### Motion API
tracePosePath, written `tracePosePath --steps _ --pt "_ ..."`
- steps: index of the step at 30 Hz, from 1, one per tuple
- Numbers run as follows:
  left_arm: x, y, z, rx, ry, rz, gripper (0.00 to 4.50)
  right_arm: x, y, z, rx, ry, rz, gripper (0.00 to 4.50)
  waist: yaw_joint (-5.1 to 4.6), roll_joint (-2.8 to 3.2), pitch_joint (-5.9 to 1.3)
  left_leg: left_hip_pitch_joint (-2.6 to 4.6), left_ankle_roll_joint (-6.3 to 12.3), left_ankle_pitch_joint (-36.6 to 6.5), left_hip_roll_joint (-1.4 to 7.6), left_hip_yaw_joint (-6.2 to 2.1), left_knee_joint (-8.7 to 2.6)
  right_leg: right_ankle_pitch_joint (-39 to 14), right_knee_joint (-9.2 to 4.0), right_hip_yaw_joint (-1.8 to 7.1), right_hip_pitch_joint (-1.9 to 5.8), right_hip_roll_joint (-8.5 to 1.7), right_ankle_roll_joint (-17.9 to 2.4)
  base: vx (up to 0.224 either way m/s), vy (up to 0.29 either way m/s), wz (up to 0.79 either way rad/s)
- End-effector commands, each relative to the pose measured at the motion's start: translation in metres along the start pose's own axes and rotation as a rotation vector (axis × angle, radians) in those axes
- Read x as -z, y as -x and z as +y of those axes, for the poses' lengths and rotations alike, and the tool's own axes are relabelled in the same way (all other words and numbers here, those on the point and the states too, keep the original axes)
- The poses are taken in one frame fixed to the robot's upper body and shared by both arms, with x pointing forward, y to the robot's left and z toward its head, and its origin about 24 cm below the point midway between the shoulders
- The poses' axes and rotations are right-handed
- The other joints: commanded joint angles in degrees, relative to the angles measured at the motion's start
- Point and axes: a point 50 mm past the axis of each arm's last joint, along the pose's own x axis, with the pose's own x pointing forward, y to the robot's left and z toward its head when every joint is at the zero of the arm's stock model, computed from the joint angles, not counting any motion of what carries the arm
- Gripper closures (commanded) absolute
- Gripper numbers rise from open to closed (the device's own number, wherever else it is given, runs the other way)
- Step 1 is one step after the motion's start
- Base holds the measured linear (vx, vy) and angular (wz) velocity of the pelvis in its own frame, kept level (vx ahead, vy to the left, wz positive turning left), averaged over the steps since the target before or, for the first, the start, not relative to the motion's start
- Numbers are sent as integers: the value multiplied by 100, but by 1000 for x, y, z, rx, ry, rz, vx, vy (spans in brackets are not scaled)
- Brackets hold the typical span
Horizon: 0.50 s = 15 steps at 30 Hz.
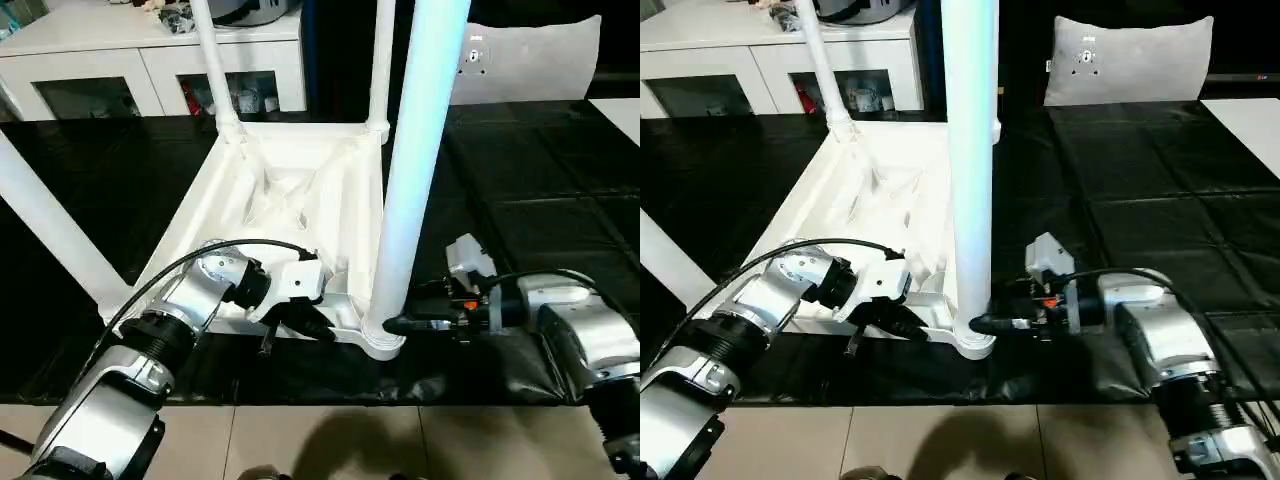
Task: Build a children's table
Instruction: Rotate leg to tighten
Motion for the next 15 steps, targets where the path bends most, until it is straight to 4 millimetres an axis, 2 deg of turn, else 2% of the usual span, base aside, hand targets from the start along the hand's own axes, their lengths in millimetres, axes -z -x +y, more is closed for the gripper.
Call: tracePosePath --steps 1,6,10,13,15 --pt "-13 -4 0 80 -82 -1 450 -4 -2 -1 -7 20 -5 250 -27 -146 -467 28 613 -743 202 -36 -360 -2292 -405 334 363 -382 -322 0 0 0" --pt "-11 -4 0 66 -56 -7 450 -3 -1 3 -31 -25 -12 261 -25 -144 -468 29 628 -713 199 -34 -357 -2299 -411 328 364 -378 -304 0 0 0" --pt "-15 -5 8 -33 41 -53 450 -6 -6 3 54 -96 -72 262 -30 -150 -456 37 590 -709 199 -30 -363 -2377 -430 327 360 -373 -279 0 0 0" --pt "-21 -11 15 -119 94 -71 450 -4 -18 -8 227 -145 -72 262 -87 -155 -425 47 455 -867 154 -23 -358 -2767 -502 274 351 -364 -131 0 0 0" --pt "-27 -16 21 -182 134 -102 450 -2 -26 -15 335 -175 -69 262 -210 -158 -391 60 318 -1041 89 -25 -345 -3145 -593 197 343 -352 49 0 0 0"
